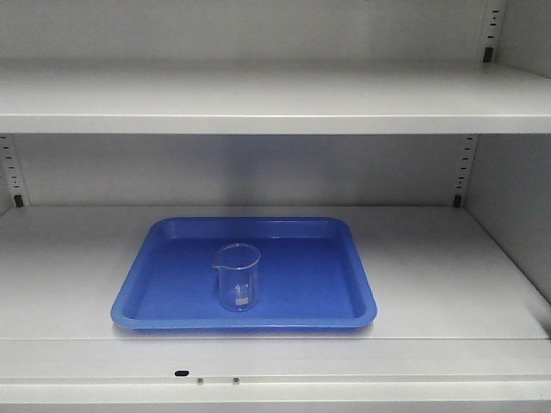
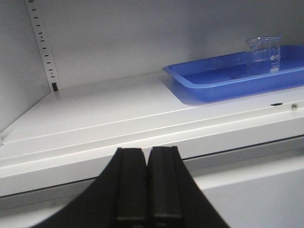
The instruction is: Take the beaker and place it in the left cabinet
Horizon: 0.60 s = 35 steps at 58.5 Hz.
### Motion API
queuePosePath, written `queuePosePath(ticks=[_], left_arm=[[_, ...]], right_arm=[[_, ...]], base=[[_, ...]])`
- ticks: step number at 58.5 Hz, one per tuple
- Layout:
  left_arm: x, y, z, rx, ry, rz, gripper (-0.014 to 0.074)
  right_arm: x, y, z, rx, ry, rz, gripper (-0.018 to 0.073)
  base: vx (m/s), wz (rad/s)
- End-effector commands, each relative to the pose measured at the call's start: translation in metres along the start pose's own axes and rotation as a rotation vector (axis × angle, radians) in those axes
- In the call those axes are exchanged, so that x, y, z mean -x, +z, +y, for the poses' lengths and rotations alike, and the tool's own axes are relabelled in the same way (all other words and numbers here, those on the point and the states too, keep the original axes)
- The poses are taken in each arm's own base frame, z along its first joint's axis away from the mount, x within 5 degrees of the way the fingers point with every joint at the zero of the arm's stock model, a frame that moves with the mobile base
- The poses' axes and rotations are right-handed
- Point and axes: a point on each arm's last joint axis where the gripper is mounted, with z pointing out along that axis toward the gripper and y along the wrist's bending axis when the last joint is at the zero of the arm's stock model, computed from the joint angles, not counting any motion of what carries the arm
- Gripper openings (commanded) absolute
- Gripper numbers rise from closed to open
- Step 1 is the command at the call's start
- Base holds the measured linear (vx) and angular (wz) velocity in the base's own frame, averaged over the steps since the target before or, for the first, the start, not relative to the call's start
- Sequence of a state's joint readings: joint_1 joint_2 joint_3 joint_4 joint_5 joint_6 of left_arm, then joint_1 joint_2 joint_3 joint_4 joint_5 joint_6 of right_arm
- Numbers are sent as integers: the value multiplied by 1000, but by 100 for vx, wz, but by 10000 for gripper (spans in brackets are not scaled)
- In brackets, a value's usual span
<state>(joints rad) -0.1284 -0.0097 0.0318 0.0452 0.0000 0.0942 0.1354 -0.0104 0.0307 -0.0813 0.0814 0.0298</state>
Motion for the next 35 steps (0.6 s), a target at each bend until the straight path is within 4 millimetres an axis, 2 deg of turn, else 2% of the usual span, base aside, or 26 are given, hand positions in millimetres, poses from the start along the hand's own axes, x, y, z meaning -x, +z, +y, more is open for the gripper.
queuePosePath(ticks=[1, 35], left_arm=[[3, -1, 0, 7, -6, -77, 1], [3, -1, 0, 7, -6, -77, 1]], right_arm=[[6, -1, 0, -4, -13, -92, -6], [6, -1, 0, -4, -13, -84, -6]], base=[[0, 0], [0, 0]])
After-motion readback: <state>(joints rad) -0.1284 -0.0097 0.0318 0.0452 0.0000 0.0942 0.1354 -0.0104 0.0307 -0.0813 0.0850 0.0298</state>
